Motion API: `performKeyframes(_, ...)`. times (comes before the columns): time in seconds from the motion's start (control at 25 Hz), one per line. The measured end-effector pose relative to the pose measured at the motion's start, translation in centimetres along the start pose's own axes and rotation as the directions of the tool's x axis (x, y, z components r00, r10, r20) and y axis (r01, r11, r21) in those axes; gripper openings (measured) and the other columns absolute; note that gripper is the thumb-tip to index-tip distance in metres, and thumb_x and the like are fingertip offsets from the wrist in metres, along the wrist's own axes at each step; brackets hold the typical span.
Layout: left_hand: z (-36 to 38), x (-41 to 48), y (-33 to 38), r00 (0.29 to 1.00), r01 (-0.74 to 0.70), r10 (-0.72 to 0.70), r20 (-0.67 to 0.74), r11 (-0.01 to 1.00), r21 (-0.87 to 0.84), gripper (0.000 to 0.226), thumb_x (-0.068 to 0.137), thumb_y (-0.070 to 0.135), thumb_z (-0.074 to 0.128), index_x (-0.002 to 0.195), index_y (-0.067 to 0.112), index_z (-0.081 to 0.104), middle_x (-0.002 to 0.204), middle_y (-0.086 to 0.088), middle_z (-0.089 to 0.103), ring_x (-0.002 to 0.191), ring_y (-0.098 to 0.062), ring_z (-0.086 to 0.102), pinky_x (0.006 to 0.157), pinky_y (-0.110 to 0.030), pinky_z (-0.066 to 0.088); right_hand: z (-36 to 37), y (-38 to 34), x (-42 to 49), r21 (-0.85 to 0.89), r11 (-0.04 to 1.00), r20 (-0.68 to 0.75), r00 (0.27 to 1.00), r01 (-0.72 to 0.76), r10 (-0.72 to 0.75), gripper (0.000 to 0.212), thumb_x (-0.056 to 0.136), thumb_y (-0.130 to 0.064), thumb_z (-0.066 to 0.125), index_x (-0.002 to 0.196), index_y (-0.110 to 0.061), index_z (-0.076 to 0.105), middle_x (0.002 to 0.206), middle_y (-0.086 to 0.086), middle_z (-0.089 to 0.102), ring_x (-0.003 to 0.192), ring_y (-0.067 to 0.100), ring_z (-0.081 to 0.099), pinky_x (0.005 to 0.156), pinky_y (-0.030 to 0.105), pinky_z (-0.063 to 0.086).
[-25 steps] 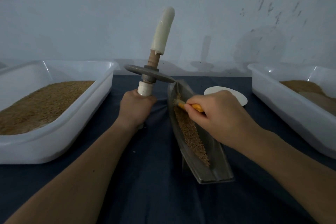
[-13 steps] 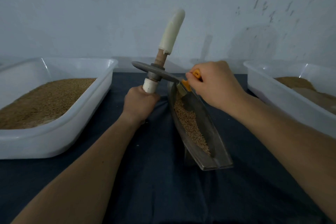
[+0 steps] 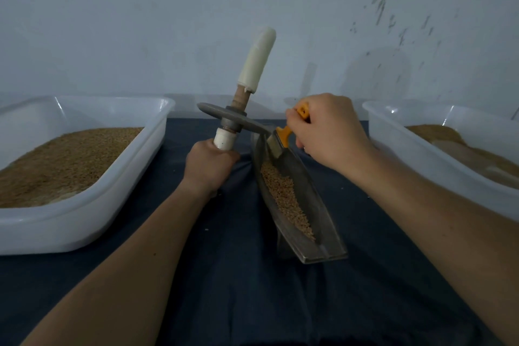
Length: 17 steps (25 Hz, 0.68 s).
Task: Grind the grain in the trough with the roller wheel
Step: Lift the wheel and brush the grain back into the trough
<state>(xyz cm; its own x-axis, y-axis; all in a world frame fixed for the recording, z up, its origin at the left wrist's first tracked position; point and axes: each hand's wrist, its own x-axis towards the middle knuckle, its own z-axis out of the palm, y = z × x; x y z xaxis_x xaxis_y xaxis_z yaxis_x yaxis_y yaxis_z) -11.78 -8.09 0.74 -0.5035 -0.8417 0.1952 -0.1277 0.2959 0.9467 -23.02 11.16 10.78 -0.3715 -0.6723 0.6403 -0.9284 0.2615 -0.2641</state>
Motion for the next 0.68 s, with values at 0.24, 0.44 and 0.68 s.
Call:
performKeyframes(0.24, -0.1, 0.0, 0.1, 1.000, 0.005, -0.005, 0.008, 1.000, -0.009, 0.015, 0.069, 0.025, 0.071, 0.078, 0.014, 0.064, 0.062, -0.005, 0.064, 0.054, -0.019, 0.059, 0.054, -0.034, 0.051, 0.2, 0.6, -1.9, 0.125, 0.983, 0.182, 0.977, -0.135, 0.111, 0.044, 0.106, -0.036, 0.052, 0.071, -0.014, 0.066, 0.057, -0.006, 0.068, 0.046, 0.003, 0.063, 0.054, 0.013, 0.046)
performKeyframes(0.44, -0.1, 0.0, 0.1, 1.000, 0.003, -0.002, 0.009, 1.000, -0.020, 0.014, 0.070, 0.023, 0.071, 0.079, 0.014, 0.064, 0.063, -0.005, 0.063, 0.054, -0.019, 0.058, 0.054, -0.033, 0.050, -6.3, -1.7, -4.0, 0.131, 0.990, 0.064, 0.997, -0.048, 0.040, 0.035, 0.103, -0.033, 0.055, 0.077, -0.016, 0.071, 0.055, -0.008, 0.066, 0.047, 0.005, 0.063, 0.052, 0.010, 0.045)
performKeyframes(0.68, 0.1, 0.2, 0.0, 1.000, -0.005, 0.005, 0.007, 1.000, -0.009, 0.015, 0.068, 0.024, 0.070, 0.075, 0.013, 0.063, 0.057, -0.003, 0.062, 0.049, -0.017, 0.056, 0.050, -0.032, 0.047, -11.7, -6.1, -7.0, 0.050, 0.996, 0.111, 0.991, 0.069, -0.074, 0.044, 0.092, -0.045, 0.049, 0.068, -0.014, 0.067, 0.051, 0.001, 0.057, 0.042, 0.017, 0.054, 0.045, 0.029, 0.046)
